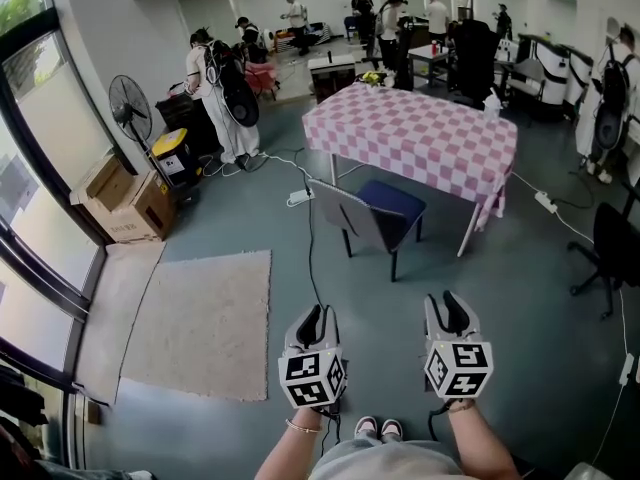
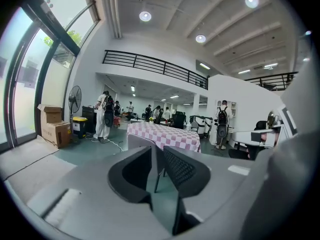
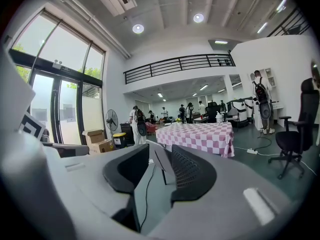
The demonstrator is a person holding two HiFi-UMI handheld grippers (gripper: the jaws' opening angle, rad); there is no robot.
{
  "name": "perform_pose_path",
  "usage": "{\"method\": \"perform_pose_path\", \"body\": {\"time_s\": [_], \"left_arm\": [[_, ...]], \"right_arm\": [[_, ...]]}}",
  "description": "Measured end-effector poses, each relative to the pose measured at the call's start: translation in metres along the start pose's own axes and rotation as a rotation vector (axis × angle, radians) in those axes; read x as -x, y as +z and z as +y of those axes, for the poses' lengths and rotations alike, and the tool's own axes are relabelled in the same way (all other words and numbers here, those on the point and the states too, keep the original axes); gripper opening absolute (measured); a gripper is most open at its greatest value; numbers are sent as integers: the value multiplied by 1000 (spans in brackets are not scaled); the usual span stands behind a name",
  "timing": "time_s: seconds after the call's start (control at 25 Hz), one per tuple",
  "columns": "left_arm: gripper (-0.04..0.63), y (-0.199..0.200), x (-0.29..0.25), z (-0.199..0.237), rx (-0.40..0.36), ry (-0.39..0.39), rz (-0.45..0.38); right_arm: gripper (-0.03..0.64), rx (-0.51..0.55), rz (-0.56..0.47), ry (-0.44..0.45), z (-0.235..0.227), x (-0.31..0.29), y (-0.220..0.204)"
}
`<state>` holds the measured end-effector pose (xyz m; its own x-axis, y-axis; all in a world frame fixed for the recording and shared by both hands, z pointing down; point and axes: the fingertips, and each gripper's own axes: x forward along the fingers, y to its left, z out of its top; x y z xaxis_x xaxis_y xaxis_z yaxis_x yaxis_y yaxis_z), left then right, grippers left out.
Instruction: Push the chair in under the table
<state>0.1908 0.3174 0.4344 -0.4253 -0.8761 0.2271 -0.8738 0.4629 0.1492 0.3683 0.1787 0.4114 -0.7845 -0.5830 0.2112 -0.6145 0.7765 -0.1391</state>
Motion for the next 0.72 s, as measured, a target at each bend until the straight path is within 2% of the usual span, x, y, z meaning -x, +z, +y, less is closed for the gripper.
{"method": "perform_pose_path", "body": {"time_s": [0.24,0.4,0.72], "left_arm": [[60,0,-6,25,21,79,-5],[57,9,-20,46,6,101,-11],[55,24,-107,114,29,83,-17]], "right_arm": [[123,-29,32,-14,-30,-14,-18],[123,-34,57,-3,-26,-38,-21],[123,-9,73,-1,8,-139,-15]]}}
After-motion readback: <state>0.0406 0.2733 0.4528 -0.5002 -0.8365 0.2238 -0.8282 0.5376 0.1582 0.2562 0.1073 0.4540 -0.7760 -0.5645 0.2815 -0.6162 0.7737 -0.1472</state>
